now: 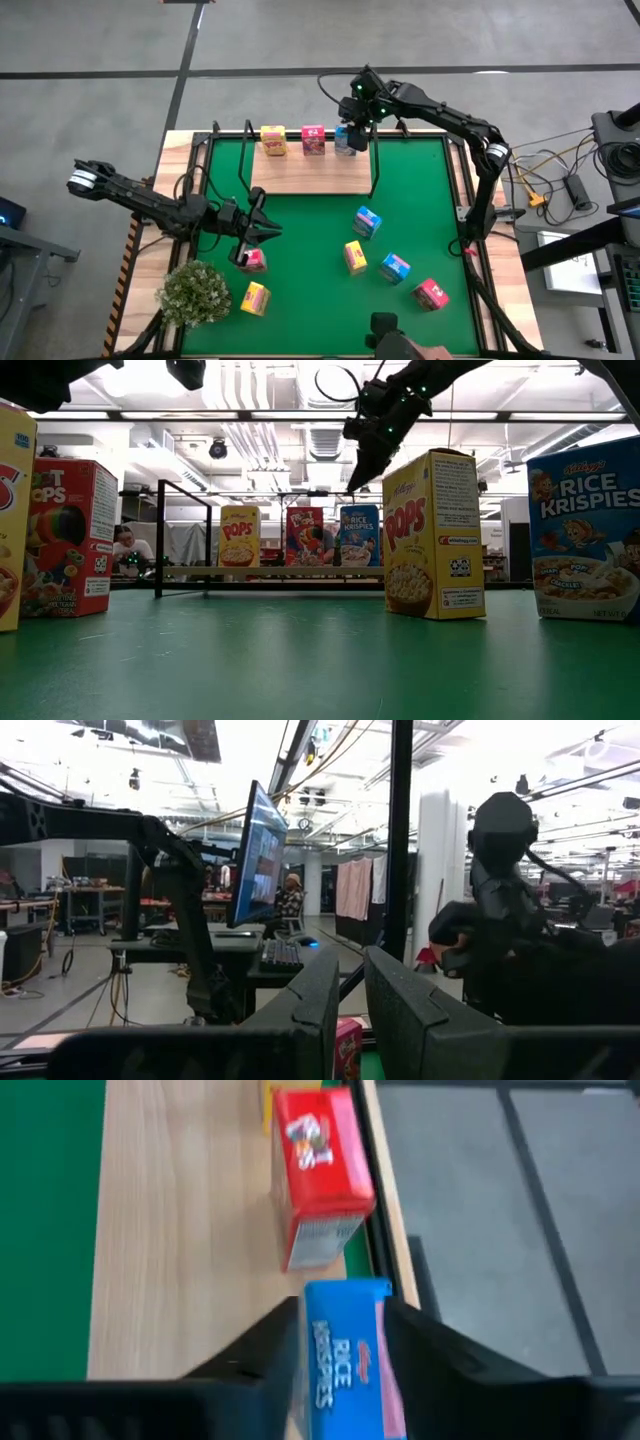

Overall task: Stack cereal on shelf
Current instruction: Put the bottom left blue cereal box on the shelf

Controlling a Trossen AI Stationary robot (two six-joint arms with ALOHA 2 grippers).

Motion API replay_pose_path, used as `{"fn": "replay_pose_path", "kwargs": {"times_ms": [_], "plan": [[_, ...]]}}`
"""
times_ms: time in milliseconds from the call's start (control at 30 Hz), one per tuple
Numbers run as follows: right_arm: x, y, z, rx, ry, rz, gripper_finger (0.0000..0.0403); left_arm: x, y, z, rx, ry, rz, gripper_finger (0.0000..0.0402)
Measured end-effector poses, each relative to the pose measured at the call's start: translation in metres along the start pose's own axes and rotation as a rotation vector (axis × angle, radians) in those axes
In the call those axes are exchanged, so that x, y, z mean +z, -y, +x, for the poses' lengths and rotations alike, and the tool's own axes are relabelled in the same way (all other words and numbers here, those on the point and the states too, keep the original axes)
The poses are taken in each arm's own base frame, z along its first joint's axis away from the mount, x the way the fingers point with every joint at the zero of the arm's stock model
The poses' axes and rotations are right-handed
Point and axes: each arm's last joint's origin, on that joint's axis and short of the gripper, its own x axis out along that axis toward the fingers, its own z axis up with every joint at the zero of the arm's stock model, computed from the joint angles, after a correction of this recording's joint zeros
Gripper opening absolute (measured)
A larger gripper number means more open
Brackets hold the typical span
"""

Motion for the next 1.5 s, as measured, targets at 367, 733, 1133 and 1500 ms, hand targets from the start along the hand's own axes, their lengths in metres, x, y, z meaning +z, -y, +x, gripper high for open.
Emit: {"fn": "replay_pose_path", "kwargs": {"times_ms": [367, 733, 1133, 1500], "plan": [[-0.013, 0.007, 0.022, 0.027, -0.063, -0.044, 0.0279, 0.0, 0.0, 0.0, 0.0, -0.002, 0.016, 0.0036], [-0.018, 0.01, 0.035, 0.039, -0.087, -0.041, 0.027, 0.0, 0.0, 0.0, 0.001, 0.0, 0.024, 0.0036], [-0.02, 0.008, 0.035, 0.063, -0.098, -0.035, 0.0183, 0.0, 0.0, 0.0, 0.001, 0.0, 0.024, 0.0036], [-0.021, 0.007, 0.034, 0.093, -0.099, -0.046, 0.0179, 0.0, 0.0, 0.0, 0.001, 0.001, 0.024, 0.0036]]}}
